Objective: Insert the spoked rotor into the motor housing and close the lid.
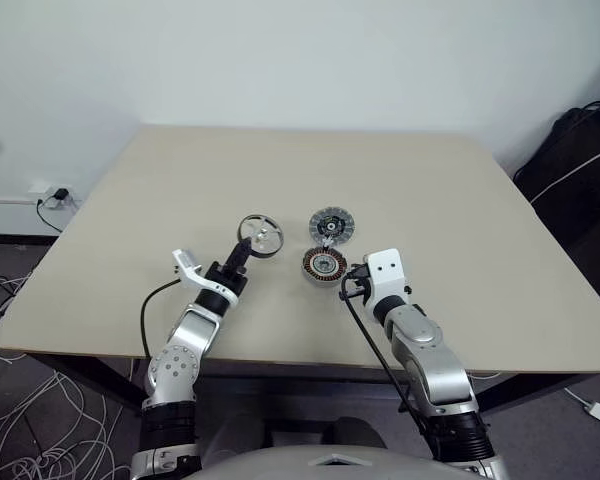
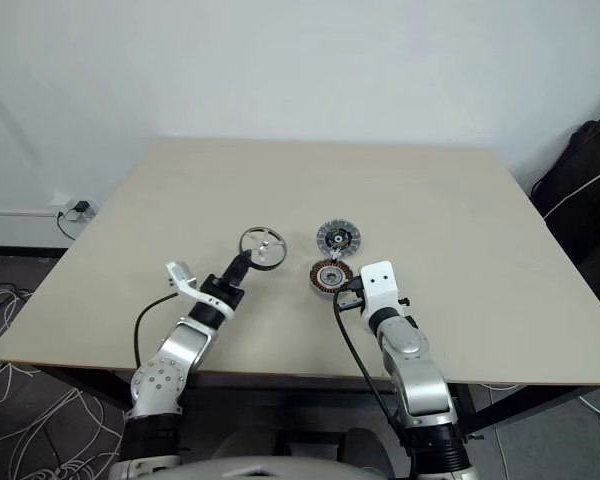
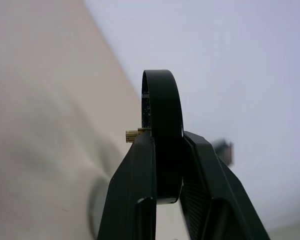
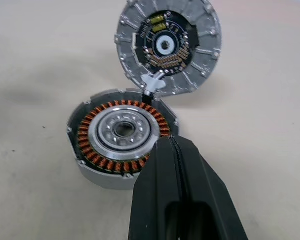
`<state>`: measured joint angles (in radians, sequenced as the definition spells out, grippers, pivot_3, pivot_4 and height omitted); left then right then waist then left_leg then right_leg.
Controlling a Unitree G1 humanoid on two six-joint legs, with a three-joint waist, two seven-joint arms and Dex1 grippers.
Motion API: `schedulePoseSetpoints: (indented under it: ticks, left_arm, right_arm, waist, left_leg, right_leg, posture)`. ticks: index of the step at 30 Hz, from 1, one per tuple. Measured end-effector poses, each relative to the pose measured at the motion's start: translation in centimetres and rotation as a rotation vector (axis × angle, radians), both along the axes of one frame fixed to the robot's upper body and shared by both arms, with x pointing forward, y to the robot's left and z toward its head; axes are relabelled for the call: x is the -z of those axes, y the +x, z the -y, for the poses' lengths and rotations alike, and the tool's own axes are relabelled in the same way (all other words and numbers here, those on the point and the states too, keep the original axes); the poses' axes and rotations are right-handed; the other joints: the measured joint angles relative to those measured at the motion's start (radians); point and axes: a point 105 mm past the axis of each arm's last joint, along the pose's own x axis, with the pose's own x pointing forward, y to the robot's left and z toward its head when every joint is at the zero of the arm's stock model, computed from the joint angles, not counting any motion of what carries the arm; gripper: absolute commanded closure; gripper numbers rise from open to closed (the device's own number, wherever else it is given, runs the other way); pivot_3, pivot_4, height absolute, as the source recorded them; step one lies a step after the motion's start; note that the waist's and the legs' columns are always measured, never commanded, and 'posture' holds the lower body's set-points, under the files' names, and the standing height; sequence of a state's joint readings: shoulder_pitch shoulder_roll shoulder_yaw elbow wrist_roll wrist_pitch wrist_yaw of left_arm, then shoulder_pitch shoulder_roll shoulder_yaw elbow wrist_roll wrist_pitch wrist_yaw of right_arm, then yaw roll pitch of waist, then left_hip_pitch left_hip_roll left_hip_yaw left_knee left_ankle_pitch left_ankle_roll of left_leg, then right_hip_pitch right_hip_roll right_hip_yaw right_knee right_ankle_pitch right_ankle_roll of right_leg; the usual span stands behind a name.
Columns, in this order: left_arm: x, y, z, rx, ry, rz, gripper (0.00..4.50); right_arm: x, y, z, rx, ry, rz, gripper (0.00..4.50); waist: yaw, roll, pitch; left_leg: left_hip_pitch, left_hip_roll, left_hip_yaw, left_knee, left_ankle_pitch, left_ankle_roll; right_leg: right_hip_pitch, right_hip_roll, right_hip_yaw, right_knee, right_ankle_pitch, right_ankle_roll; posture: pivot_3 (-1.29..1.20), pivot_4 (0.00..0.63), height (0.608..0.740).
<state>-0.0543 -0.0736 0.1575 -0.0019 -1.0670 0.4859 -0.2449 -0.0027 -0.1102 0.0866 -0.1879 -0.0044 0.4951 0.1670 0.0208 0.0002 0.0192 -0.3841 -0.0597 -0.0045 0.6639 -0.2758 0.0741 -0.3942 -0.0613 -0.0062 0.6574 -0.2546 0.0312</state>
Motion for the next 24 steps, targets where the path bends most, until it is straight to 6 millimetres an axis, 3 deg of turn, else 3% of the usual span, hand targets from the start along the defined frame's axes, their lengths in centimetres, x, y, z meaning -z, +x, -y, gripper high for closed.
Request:
schedulePoseSetpoints:
  ticks: [9, 12, 18, 24]
  left_arm:
    - [3.0, 0.8, 4.5, 0.176, -0.019, -0.131, 4.05]
    - [1.3, 2.3, 6.1, 0.222, -0.035, -0.085, 4.05]
    - [-1.5, 2.9, 10.2, 0.354, -0.096, -0.018, 4.05]
    - [-0.4, 2.7, 11.2, 0.394, -0.091, -0.057, 4.05]
  right_arm:
    - [0.2, -1.3, 1.4, 0.058, -0.013, -0.01, 4.5]
    - [0.5, -1.9, 1.8, 0.077, -0.013, -0.024, 4.5]
    - [0.2, -2.1, 1.9, 0.095, -0.007, -0.014, 4.5]
    - [0.7, -2.6, 2.5, 0.126, -0.013, -0.035, 4.5]
  waist:
    - [0.002, -0.001, 0.001]
    - [0.008, -0.001, 0.001]
    - [0.006, -0.003, 0.002]
    - [0.005, -0.003, 0.002]
  left_leg:
    - [0.0, 0.0, 0.0, 0.001, 0.002, 0.001]
    - [0.0, 0.0, 0.0, 0.002, 0.002, 0.001]
    - [0.0, 0.0, 0.0, 0.002, 0.003, 0.004]
    - [-0.001, 0.0, 0.0, 0.001, 0.004, 0.004]
  right_leg:
    - [0.0, 0.001, 0.0, 0.001, 0.0, 0.0]
    - [0.001, 0.001, 0.0, 0.001, 0.0, 0.0]
    - [0.001, 0.001, 0.001, 0.0, 0.003, 0.005]
    - [-0.001, 0.001, 0.001, 0.001, 0.002, 0.004]
  posture:
    - [0.0, 0.0, 0.74]
    - [0.0, 0.0, 0.74]
    - [0.0, 0.0, 0.74]
    - [0.0, 0.0, 0.74]
